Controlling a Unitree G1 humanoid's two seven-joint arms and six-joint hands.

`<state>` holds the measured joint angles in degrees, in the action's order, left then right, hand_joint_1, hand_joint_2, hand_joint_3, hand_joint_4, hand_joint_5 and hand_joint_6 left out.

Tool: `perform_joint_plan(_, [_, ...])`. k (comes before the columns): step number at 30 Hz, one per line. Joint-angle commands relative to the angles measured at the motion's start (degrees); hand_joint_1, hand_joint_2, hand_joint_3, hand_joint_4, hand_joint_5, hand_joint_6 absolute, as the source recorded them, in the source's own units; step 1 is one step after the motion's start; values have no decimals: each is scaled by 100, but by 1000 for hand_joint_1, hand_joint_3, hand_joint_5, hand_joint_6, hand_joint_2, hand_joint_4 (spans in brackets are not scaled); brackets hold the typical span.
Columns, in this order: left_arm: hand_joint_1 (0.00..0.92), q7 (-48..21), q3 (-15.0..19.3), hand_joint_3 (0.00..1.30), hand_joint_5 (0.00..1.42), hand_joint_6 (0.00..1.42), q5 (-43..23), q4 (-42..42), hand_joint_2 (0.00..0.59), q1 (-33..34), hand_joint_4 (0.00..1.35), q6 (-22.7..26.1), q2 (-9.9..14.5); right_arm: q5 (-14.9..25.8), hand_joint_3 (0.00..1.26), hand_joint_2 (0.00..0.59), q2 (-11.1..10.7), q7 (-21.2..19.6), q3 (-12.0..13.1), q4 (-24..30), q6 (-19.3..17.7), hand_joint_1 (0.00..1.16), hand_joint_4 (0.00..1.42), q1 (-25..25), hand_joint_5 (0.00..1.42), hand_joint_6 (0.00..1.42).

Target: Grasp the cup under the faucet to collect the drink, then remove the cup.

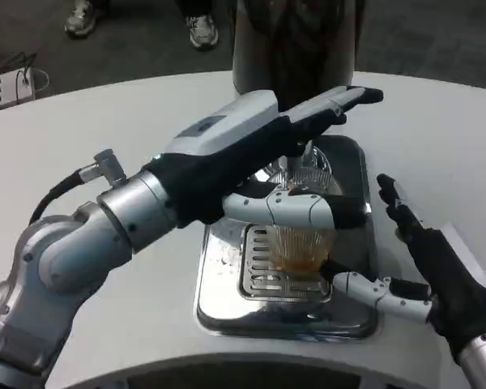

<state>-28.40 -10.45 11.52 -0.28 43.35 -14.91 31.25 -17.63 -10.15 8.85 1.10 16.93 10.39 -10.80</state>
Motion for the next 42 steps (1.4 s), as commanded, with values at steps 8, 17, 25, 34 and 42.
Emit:
perform_joint_plan(8, [0,-244,186,79,112,181,-73,-362,0,-420,10,315,108,108,0,208,-18,-149,-212,-403,-109,754,0,-344,12,1])
perform_joint_plan(17, [0,146,686,86,117,188,-324,-748,0,-755,18,348,-79,176,0,208,-5,-177,-283,-533,-122,754,0,-504,14,1])
perform_joint_plan(25, [0,689,1120,89,123,201,-495,-966,4,-1077,21,80,-442,210,0,208,-14,-162,-295,-577,-120,754,0,-566,14,1])
perform_joint_plan(34, [0,826,1401,117,139,219,-543,-1115,6,-1383,51,60,-432,221,0,208,-4,-176,-313,-625,-121,754,0,-617,31,1])
perform_joint_plan(42, [0,847,1758,118,142,221,-449,-1544,8,-2353,49,153,-197,239,0,208,64,-235,-396,-845,-166,754,0,-852,38,11])
